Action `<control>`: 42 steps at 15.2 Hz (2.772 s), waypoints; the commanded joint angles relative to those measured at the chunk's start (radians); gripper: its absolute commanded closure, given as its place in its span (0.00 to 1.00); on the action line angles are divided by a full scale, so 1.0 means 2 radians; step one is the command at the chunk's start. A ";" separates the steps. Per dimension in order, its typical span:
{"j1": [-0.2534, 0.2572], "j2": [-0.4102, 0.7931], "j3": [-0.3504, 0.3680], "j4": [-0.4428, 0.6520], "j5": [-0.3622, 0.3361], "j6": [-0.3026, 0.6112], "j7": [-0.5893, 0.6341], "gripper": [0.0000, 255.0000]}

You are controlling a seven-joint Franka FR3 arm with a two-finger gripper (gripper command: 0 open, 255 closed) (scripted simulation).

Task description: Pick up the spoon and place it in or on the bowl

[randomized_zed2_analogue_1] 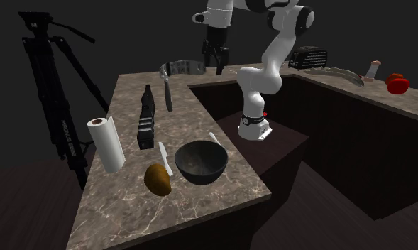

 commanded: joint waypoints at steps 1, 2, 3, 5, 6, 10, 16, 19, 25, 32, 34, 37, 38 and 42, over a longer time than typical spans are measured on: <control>0.000 0.000 0.000 0.000 0.000 0.000 0.000 0.00; 0.001 -0.005 0.004 -0.018 0.005 0.016 0.010 0.00; 0.002 -0.008 0.009 -0.036 0.010 0.032 0.020 0.00; 0.005 -0.014 0.018 -0.070 0.021 0.066 0.041 0.00; 0.007 -0.015 0.023 -0.086 0.026 0.083 0.051 0.00; 0.014 -0.009 0.046 -0.144 0.048 0.157 0.092 0.00; 0.024 0.037 0.089 -0.209 0.080 0.286 0.157 0.00; 0.026 0.082 0.115 -0.229 0.092 0.359 0.191 0.00; 0.007 0.196 0.174 -0.241 0.090 0.502 0.267 0.00; -0.027 0.262 0.196 -0.247 0.055 0.574 0.292 0.00; -0.031 0.268 0.199 -0.247 0.051 0.580 0.295 0.00; -0.031 0.268 0.199 -0.247 0.051 0.580 0.295 0.00; -0.031 0.268 0.199 -0.247 0.051 0.580 0.295 0.00; -0.031 0.268 0.199 -0.247 0.051 0.580 0.295 1.00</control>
